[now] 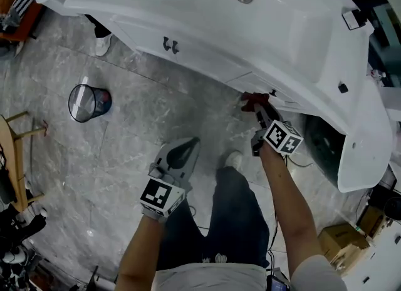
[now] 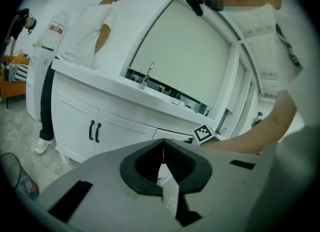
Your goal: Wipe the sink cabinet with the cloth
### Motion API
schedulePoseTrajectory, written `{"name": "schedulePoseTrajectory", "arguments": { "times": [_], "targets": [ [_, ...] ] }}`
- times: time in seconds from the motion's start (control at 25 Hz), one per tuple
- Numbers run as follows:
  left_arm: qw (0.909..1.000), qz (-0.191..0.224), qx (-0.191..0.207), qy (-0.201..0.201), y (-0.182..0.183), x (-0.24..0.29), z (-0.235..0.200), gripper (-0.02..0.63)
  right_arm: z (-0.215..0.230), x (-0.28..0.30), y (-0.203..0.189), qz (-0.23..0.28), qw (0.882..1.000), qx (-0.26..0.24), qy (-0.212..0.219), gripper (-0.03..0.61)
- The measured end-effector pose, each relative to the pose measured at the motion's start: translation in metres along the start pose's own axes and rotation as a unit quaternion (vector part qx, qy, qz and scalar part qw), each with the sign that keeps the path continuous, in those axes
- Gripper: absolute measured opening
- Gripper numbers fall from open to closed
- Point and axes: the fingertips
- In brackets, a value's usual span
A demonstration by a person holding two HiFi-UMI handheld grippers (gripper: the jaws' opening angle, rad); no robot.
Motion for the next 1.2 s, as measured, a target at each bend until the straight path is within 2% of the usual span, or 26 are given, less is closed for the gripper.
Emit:
{"name": "schedulePoseTrajectory", "arguments": {
  "times": [0.12,0.24,0.52,0.84,1.2],
  "targets": [
    [1.0000,-0.004,0.007,-0.001,0.019,-0.003,0.015,0.011,-0.031,-0.036,0.015,0.007,0.999,-0.029,0.029,0.137],
    [0.9998,0.004,0.017,-0.001,0.045,-0.003,0.021,0.011,-0.062,-0.064,0.047,0.037,0.997,-0.043,0.053,0.137],
    [0.9995,0.015,0.018,0.022,0.107,-0.022,0.035,0.011,-0.138,-0.138,0.110,0.078,0.989,-0.080,0.099,0.137],
    [0.9977,0.040,0.052,0.017,0.188,-0.042,0.061,0.011,-0.210,-0.217,0.178,0.126,0.972,-0.132,0.148,0.137],
    [0.9940,0.077,0.078,0.003,0.253,-0.066,0.106,0.011,-0.264,-0.286,0.224,0.170,0.951,-0.166,0.200,0.137]
  ]
}}
Point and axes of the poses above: the fingertips, and each gripper's own axes: x forward along the fingers, z to its right, y out of its top, and after that the axes turned 7 degrees about -y, right-handed
